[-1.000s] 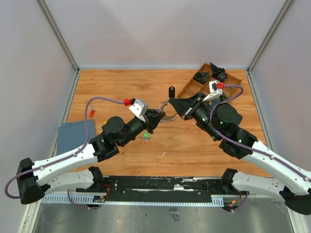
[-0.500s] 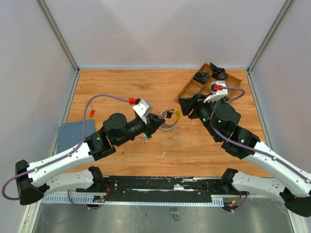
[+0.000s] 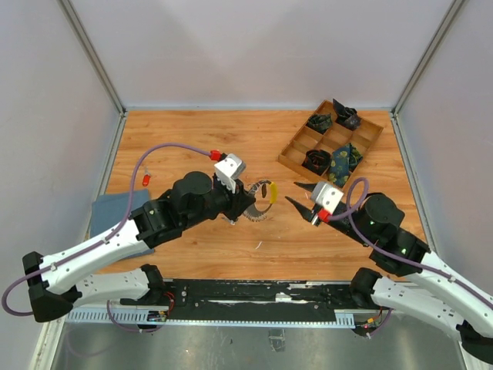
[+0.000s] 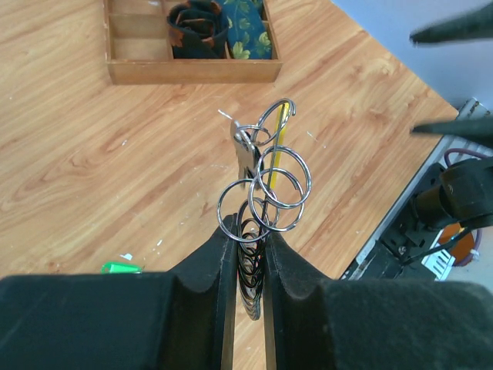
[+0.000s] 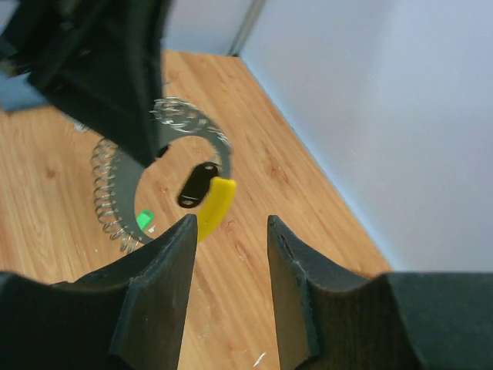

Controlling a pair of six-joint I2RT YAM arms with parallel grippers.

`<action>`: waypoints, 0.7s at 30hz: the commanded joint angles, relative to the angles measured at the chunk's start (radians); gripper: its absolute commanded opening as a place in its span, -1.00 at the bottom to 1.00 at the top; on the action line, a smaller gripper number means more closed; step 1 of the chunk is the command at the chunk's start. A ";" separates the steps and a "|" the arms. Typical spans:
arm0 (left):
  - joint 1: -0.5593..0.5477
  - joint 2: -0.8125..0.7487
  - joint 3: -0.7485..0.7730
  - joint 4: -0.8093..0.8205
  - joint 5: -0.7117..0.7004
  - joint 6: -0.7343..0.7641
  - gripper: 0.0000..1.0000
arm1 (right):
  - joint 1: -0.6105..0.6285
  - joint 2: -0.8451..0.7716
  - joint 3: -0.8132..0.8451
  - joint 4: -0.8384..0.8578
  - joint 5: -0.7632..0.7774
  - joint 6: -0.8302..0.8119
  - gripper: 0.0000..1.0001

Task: Put the keys on the keyring
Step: Pick up the keyring from the center of the board.

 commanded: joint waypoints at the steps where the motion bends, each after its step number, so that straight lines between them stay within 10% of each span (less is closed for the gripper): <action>1: -0.009 0.030 0.081 -0.057 -0.022 -0.046 -0.99 | 0.049 0.003 -0.024 0.087 -0.241 -0.381 -0.16; 21: -0.009 0.056 0.140 -0.099 0.002 -0.092 -0.99 | 0.194 0.165 -0.004 0.134 -0.059 -0.927 -0.28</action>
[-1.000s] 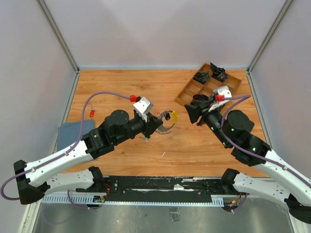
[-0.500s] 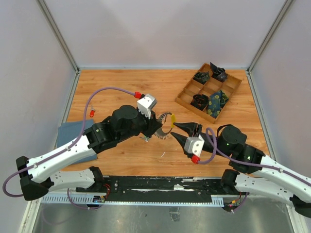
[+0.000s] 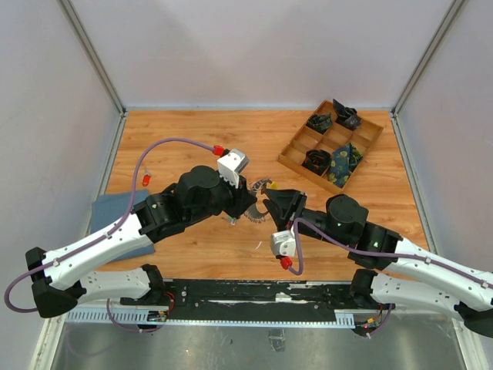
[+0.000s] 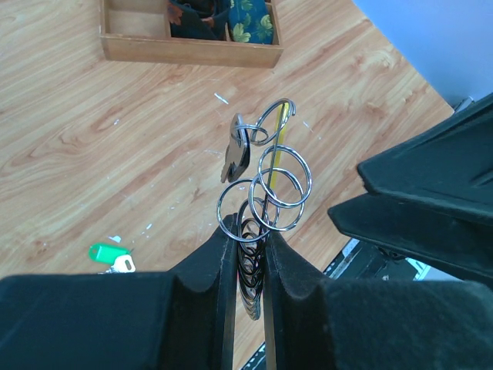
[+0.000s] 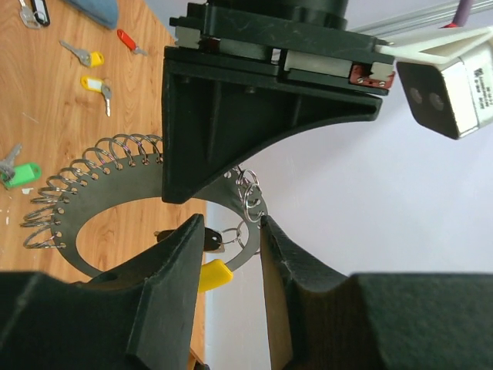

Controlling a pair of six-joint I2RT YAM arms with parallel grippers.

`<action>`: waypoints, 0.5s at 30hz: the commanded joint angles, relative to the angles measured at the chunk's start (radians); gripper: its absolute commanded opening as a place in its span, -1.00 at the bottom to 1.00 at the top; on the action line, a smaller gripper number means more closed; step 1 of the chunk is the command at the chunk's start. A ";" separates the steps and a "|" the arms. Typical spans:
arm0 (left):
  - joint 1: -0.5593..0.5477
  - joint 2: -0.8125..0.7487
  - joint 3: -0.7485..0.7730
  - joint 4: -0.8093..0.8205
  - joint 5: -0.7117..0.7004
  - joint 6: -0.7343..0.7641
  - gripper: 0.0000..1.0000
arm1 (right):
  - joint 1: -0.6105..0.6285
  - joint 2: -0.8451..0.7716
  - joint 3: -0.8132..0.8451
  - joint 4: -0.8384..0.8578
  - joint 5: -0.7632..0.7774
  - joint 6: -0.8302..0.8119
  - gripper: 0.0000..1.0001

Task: Put the keys on the keyring
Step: Pick up the keyring from the center of the board.

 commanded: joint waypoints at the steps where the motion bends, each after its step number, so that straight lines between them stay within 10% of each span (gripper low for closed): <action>1: -0.010 -0.009 0.039 0.022 0.012 -0.010 -0.99 | 0.012 0.018 0.024 0.055 0.043 -0.087 -0.29; 15: -0.010 -0.016 0.031 0.025 0.016 -0.011 -0.99 | 0.012 0.073 0.039 0.128 0.082 -0.126 -0.45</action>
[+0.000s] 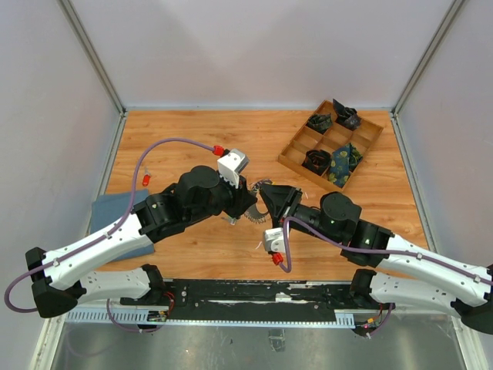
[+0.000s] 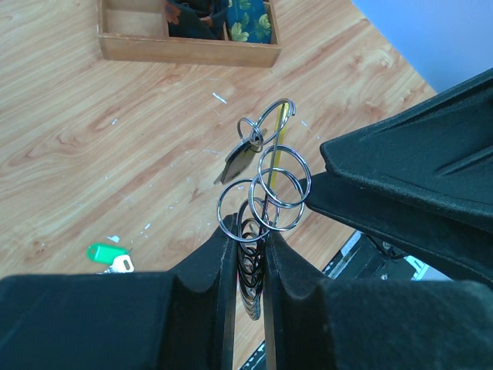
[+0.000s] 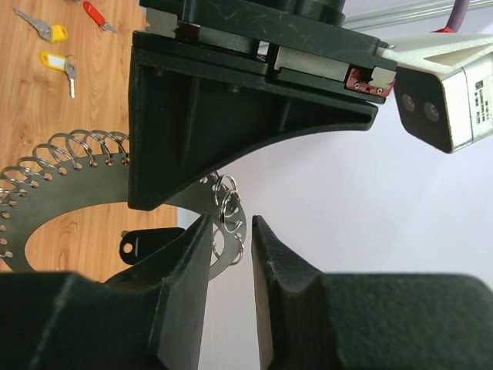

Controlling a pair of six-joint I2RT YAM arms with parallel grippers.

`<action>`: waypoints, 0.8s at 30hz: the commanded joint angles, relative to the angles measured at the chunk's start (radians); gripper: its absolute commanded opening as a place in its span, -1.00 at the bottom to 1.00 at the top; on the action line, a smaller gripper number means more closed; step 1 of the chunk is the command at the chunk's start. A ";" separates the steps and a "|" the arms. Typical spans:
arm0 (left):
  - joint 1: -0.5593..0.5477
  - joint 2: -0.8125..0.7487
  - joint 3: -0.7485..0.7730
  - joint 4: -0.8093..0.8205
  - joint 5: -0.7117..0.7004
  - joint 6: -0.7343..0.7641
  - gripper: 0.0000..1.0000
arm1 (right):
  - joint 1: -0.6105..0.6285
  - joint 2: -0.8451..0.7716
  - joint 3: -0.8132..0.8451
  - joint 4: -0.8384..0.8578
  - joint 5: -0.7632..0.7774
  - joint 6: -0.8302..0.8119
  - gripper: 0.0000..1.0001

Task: Put the keys on the keyring
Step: Pick up the keyring from the center of the board.

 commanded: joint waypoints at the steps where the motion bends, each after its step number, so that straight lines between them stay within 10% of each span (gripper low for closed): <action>1: -0.009 -0.018 0.031 0.025 0.009 -0.008 -0.99 | 0.012 0.010 0.034 0.057 0.030 -0.024 -0.46; 24: -0.010 -0.022 0.034 0.023 0.009 -0.007 -0.99 | 0.012 0.014 0.044 0.096 0.076 -0.032 -0.61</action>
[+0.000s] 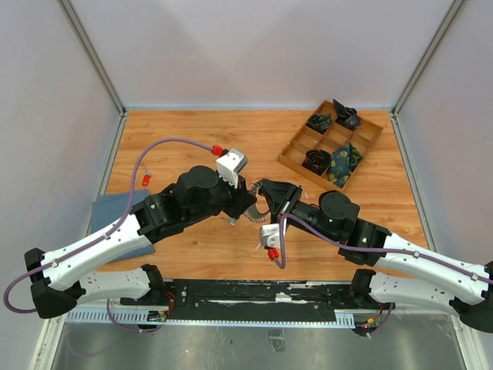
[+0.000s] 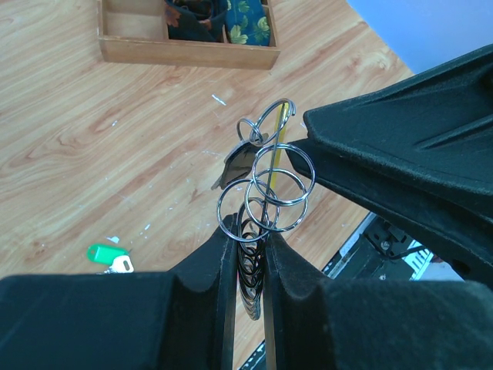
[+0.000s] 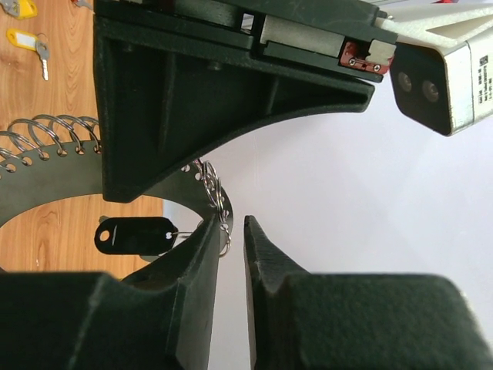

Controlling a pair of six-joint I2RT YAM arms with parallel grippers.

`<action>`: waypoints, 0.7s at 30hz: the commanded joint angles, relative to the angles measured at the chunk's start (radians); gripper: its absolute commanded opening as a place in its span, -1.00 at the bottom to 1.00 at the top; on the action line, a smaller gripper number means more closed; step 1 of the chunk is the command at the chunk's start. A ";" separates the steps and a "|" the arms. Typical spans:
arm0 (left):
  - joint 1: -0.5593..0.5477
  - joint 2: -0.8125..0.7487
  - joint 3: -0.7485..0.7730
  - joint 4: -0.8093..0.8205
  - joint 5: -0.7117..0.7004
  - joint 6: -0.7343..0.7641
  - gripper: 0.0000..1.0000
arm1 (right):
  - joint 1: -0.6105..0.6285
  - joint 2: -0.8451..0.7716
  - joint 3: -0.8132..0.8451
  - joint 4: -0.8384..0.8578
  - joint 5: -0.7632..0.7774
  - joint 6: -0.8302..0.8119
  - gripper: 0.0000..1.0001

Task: Put the keys on the keyring
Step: Pick up the keyring from the center of the board.

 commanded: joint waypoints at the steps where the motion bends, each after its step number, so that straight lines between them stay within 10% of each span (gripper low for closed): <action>1: -0.009 -0.014 0.035 0.025 0.011 -0.006 -0.99 | 0.012 -0.014 0.036 0.055 0.012 -0.004 -0.61; 21: -0.009 -0.008 0.031 0.028 0.032 0.000 -0.99 | 0.012 0.001 0.047 0.006 -0.018 0.016 -0.74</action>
